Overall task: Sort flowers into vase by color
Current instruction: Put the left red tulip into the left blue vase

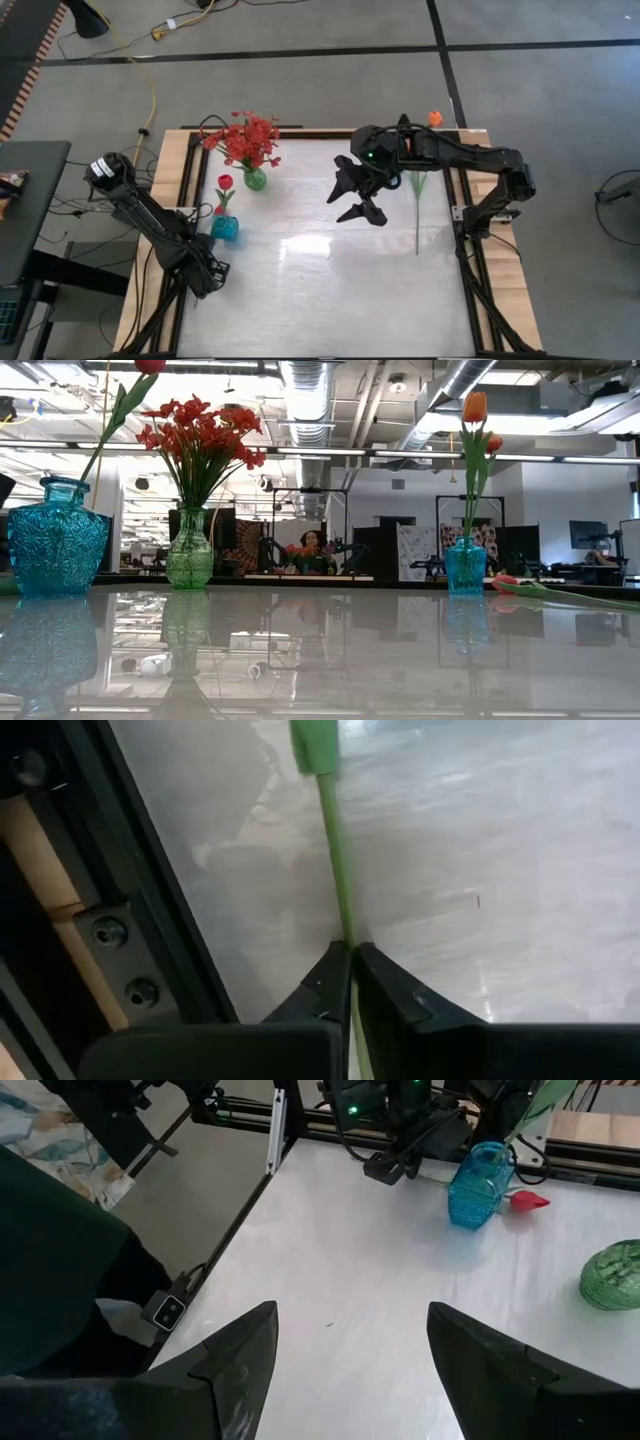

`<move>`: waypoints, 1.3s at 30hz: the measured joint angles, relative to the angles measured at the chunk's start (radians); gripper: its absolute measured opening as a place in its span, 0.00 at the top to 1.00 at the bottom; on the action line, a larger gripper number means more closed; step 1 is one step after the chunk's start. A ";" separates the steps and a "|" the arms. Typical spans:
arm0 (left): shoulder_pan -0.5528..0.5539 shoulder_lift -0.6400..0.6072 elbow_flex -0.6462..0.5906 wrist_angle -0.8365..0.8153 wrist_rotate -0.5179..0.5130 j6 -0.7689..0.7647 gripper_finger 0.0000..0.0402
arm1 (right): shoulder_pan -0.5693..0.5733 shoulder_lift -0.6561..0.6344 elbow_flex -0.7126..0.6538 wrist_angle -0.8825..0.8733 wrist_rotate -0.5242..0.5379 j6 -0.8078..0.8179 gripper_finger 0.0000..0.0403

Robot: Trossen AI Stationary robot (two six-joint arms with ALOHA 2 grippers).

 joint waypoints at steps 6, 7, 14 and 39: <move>0.022 -0.050 0.043 -0.115 -0.006 -0.006 1.00 | 0.001 0.000 0.000 -0.002 0.000 0.000 0.30; 0.025 -0.061 0.053 -0.137 -0.018 -0.006 1.00 | 0.001 0.000 0.000 -0.002 0.000 0.000 0.30; 0.068 -0.186 0.099 -0.198 -0.103 0.009 1.00 | 0.001 0.000 0.000 -0.003 0.000 -0.003 0.30; 0.223 -0.324 0.306 -0.552 -0.320 0.034 1.00 | 0.003 0.000 0.000 0.008 -0.001 0.000 0.30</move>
